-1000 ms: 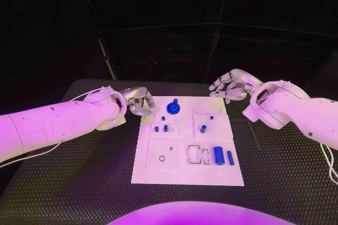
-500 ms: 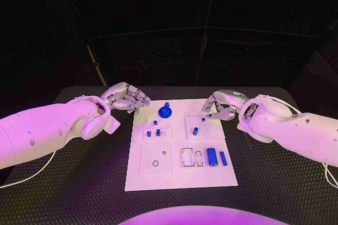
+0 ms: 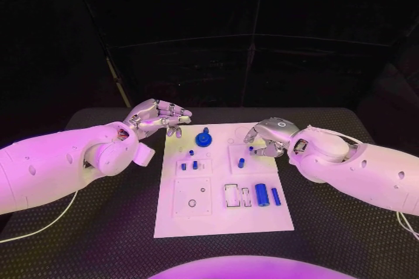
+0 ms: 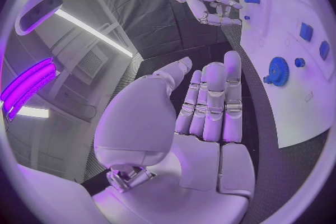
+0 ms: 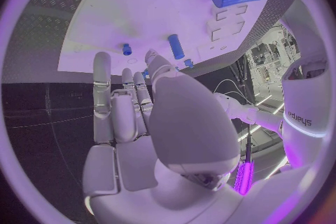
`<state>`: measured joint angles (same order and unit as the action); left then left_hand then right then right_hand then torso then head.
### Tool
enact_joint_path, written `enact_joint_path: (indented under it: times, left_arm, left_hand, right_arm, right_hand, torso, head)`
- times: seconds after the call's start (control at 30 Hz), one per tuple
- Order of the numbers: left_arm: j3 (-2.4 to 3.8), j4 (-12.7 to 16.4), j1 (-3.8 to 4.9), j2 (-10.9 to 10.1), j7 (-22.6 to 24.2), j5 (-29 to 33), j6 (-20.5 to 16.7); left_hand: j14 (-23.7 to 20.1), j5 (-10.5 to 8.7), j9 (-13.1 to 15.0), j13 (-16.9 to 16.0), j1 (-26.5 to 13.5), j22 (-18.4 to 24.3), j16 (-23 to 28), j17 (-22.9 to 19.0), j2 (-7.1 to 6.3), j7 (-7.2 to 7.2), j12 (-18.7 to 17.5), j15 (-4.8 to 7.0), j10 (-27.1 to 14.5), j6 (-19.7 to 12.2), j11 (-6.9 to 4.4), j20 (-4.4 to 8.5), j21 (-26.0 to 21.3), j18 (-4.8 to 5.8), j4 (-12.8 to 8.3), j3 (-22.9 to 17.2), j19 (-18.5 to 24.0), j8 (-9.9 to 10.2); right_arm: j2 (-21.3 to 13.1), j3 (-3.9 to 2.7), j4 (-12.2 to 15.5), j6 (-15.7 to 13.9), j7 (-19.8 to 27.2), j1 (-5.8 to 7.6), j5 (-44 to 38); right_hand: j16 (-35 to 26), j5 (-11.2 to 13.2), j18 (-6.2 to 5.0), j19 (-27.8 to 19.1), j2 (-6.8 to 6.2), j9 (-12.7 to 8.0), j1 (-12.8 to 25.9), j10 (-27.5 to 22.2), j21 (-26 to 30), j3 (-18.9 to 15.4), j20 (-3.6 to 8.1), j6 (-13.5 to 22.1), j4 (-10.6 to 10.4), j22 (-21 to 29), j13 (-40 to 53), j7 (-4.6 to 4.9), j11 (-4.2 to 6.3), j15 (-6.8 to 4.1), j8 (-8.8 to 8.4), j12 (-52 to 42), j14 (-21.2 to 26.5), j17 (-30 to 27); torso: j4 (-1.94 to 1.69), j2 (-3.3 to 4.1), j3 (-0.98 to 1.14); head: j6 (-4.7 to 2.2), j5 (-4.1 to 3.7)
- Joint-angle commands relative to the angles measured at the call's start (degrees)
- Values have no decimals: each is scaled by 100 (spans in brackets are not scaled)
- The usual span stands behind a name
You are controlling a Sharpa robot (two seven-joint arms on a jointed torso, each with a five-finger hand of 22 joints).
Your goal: Assemble the parts on the task board
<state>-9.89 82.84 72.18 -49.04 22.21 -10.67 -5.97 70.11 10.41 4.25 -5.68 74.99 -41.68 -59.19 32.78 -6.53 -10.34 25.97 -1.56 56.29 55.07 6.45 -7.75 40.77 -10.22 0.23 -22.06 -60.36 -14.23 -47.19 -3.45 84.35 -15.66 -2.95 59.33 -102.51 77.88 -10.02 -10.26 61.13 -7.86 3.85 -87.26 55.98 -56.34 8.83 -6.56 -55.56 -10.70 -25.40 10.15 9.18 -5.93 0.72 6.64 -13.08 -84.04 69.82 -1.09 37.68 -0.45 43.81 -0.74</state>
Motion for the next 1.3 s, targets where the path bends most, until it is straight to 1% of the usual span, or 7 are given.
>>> enact_joint_path:
  times: [0.03, 0.27, 0.33, 0.67, 0.77, 1.07, 1.3]
  left_arm:
    - [3, 30, 9, -6, 245, 312, 191]
    - [3, 40, 9, -9, 258, 320, 187]
    - [3, 36, 9, -9, 243, 321, 181]
    - [2, -13, 9, 9, 163, 321, 199]
    - [2, -25, 9, 14, 153, 321, 201]
    - [1, -41, 9, 17, 128, 321, 220]
    - [1, -46, 9, 24, 103, 317, 244]
  left_hand:
    - [-72, -13, -9, 8, 34, 22, 69, -80, 35, -23, 41, -11, -49, -46, -6, 9, -37, -31, -27, 35, -20, -24]
    - [-120, -12, -13, 14, 51, 50, 151, -174, 54, -34, 50, -18, -72, -64, 3, 6, -78, -29, -35, 54, -18, -18]
    - [-142, -10, -15, 17, 68, 64, 189, -215, 70, -38, 55, -20, -85, -73, 6, 5, -97, -29, -43, 55, -16, -15]
    - [-214, -9, -21, 28, 109, 100, 308, -351, 105, -53, 65, -28, -125, -101, 19, 0, -151, -27, -66, 60, -6, -5]
    - [-219, -8, -21, 29, 114, 104, 315, -353, 109, -54, 66, -30, -130, -105, 21, 0, -157, -27, -69, 61, -4, -4]
    - [-235, -7, -21, 33, 130, 118, 339, -361, 125, -58, 74, -33, -141, -108, 24, -3, -180, -26, -78, 61, 4, -5]
    - [-250, -5, -17, 36, 168, 135, 369, -370, 158, -54, 91, -32, -145, -97, 22, -3, -204, -28, -99, 51, 9, -16]
  right_arm:
    - [43, -1, -68, 49, 59, -17, -165]
    - [121, -2, -230, 157, 80, -37, -80]
    - [139, -2, -267, 193, 79, -39, -61]
    - [215, -3, -392, 282, 57, -42, 37]
    - [237, -3, -409, 325, 54, -42, 55]
    - [290, -3, -478, 452, -37, -42, 72]
    - [353, -3, -571, 562, -111, -42, 68]
  right_hand:
    - [45, -82, -36, 46, 66, 13, -117, 63, -9, 74, -23, -77, 70, -5, -61, 16, -6, 23, -30, -7, -196, 64]
    - [107, -69, -27, 96, 161, 26, -232, 251, -99, 376, -3, -270, 137, -95, -242, -11, 17, 0, -40, 40, -218, 162]
    - [117, -73, -24, 103, 173, 31, -228, 310, -123, 462, 4, -343, 137, -122, -296, -31, 31, -11, -32, 68, -221, 176]
    - [153, -100, -12, 108, 137, 23, -145, 494, -212, 823, 19, -488, 159, -214, -539, -38, 42, -20, -97, 230, -232, 236]
    - [160, -106, -11, 112, 127, 25, -127, 525, -230, 876, 20, -516, 168, -234, -571, -38, 45, -21, -102, 250, -234, 246]
    - [149, -112, -10, 102, 125, 31, -48, 618, -249, 990, 21, -596, 168, -248, -629, -38, 53, -24, -106, 286, -229, 228]
    - [182, -128, 1, 134, 139, 34, -64, 687, -314, 1133, 32, -652, 240, -340, -650, -43, 65, -34, -116, 330, -242, 280]
  torso:
    - [1, 9, 3]
    - [-2, 13, 2]
    - [-1, 14, 3]
    - [6, 13, 7]
    - [5, 9, 2]
    - [4, 10, 1]
    - [4, 13, 3]
  head:
    - [2, 11]
    - [17, 10]
    - [14, -7]
    - [13, 14]
    - [23, 15]
    - [40, 20]
    - [51, 42]
